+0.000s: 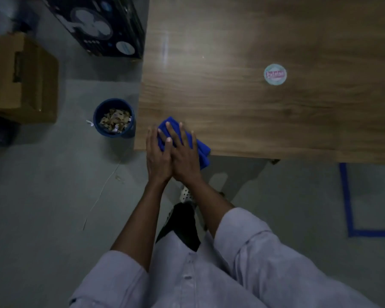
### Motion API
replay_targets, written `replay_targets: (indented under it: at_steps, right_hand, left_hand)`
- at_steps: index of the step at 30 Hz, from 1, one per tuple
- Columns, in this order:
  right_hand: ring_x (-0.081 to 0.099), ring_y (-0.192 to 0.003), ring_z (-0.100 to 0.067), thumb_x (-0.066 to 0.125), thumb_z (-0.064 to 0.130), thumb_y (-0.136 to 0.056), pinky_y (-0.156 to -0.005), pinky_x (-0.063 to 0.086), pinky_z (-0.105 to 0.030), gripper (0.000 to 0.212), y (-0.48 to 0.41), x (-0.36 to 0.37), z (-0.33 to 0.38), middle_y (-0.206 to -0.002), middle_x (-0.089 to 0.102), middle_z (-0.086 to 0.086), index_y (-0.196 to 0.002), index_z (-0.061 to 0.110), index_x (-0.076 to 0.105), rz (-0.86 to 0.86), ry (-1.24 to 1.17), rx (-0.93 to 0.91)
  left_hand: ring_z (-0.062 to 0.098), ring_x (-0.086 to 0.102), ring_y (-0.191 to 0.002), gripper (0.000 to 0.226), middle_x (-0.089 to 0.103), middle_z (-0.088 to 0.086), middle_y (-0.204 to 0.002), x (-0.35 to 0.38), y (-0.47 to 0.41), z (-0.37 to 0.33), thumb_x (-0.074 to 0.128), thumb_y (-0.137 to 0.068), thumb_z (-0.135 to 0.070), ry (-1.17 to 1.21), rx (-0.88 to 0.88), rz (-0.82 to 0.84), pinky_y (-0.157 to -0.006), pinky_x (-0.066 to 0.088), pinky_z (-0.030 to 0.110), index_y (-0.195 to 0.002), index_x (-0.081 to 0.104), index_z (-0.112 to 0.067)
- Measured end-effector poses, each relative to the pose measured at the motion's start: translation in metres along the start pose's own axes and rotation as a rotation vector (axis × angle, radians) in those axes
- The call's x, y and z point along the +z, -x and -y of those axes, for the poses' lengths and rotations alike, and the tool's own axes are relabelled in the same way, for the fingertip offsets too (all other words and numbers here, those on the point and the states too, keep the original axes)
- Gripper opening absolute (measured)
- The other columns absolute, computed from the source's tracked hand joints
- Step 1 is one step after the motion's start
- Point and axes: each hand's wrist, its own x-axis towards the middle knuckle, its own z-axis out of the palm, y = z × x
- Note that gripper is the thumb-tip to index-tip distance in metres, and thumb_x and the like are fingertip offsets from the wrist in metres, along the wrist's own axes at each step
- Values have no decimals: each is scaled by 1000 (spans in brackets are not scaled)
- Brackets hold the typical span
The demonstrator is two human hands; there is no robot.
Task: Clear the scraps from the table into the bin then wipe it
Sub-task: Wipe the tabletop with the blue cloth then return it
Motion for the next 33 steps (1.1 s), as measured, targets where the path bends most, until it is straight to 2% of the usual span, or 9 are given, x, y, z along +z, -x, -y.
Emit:
replay_targets:
  at_steps: [3,8,13,19,23,25,28,30,33]
  right_hand:
    - [-3,-159,-30,35,47,-107,-127,5,-55,68,6,-2,-8,-173,5,1,-165,23,12,-66,-3,-6]
    - [7,-159,-29,33,40,-109,-127,9,-55,62,35,-5,-46,-172,12,0,-165,22,13,-148,107,154]
    - [8,-159,-25,42,34,-103,-128,3,-51,64,57,-22,-91,-171,17,4,-163,25,24,-156,65,306]
    - [3,-159,-26,28,37,-111,-126,7,-58,56,73,-32,-116,-173,8,6,-165,29,15,-165,140,586]
    - [14,-158,-33,28,35,-114,-122,26,-52,52,76,-53,-124,-172,15,-2,-164,23,21,-444,-48,1074]
    - [19,-156,-37,33,29,-113,-124,24,-49,50,67,-59,-119,-169,20,-13,-161,14,32,-540,-58,953]
    - [12,-158,-29,44,33,-107,-126,19,-51,58,56,-41,-100,-172,13,-5,-162,22,27,-255,49,363]
    - [4,-159,-23,44,37,-105,-127,12,-49,65,57,-33,-107,-173,9,4,-164,27,19,-137,62,365]
    - [2,-160,-23,41,37,-105,-128,9,-47,66,70,-38,-129,-172,11,5,-165,22,18,-157,89,473]
  left_hand:
    - [21,-6,-158,79,-7,9,-171,2,9,5,50,-103,-41,-152,213,126,-128,13,40,-163,10,-11]
    - [30,-17,-156,90,-20,11,-169,23,17,17,51,-100,-52,-527,542,331,-121,-12,61,-163,1,-10]
    - [32,-18,-156,89,-15,13,-169,32,18,22,33,-100,-63,-791,550,359,-115,-14,71,-163,-3,-12]
    - [33,-17,-156,92,-15,16,-169,36,22,15,27,-99,-67,-851,542,369,-115,-18,69,-162,-2,-6]
    - [32,-18,-156,89,-13,17,-169,50,23,3,24,-100,-66,-731,506,400,-120,-11,64,-162,2,-5]
    - [29,-11,-157,82,-2,15,-170,62,20,-6,26,-103,-60,-593,538,403,-123,-6,60,-162,10,-5]
    - [24,1,-158,74,13,11,-170,82,14,-23,33,-104,-52,-364,540,363,-126,2,54,-160,22,-5]
    - [23,0,-159,72,13,10,-170,95,10,-31,35,-103,-50,-333,579,405,-127,2,50,-160,23,-7]
    - [24,-4,-158,73,10,7,-171,116,10,-43,38,-103,-51,-364,686,503,-127,-1,49,-161,22,-10]
